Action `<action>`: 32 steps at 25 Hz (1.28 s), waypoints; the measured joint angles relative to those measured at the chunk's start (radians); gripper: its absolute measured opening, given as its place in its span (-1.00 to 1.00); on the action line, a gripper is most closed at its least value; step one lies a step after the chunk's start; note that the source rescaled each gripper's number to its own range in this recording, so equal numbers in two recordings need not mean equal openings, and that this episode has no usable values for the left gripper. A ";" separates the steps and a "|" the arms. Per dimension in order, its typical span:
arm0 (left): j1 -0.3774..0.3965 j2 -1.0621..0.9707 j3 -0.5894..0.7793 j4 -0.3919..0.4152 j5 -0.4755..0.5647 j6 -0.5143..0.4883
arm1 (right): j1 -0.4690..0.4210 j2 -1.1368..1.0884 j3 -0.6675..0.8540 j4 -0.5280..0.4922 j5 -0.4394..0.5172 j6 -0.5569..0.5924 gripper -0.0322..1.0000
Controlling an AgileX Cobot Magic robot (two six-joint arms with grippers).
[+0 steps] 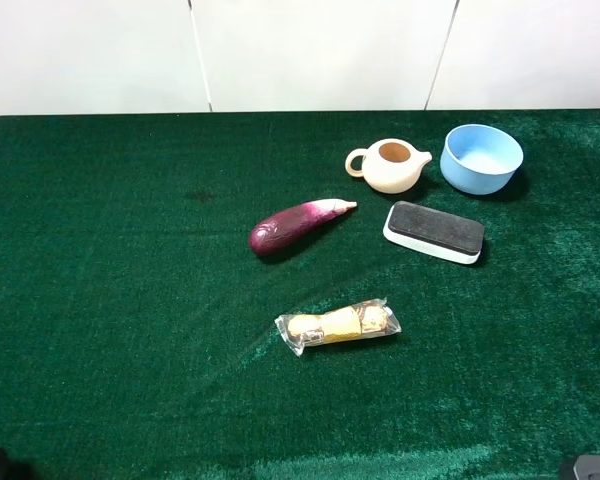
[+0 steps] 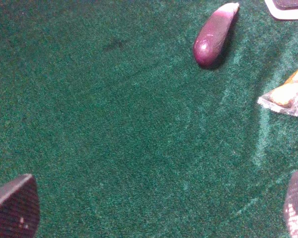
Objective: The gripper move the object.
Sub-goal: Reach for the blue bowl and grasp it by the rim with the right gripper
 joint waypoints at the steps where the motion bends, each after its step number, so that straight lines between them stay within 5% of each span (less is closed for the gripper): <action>1: 0.000 0.000 0.000 0.000 0.000 0.000 | 0.000 0.000 0.000 0.000 0.000 0.000 1.00; 23: 0.000 0.000 0.000 0.000 0.000 0.000 | 0.000 0.013 -0.001 0.005 0.001 0.000 1.00; 32: 0.000 0.000 0.000 0.000 0.000 0.000 | 0.000 0.381 -0.081 0.005 -0.089 -0.104 1.00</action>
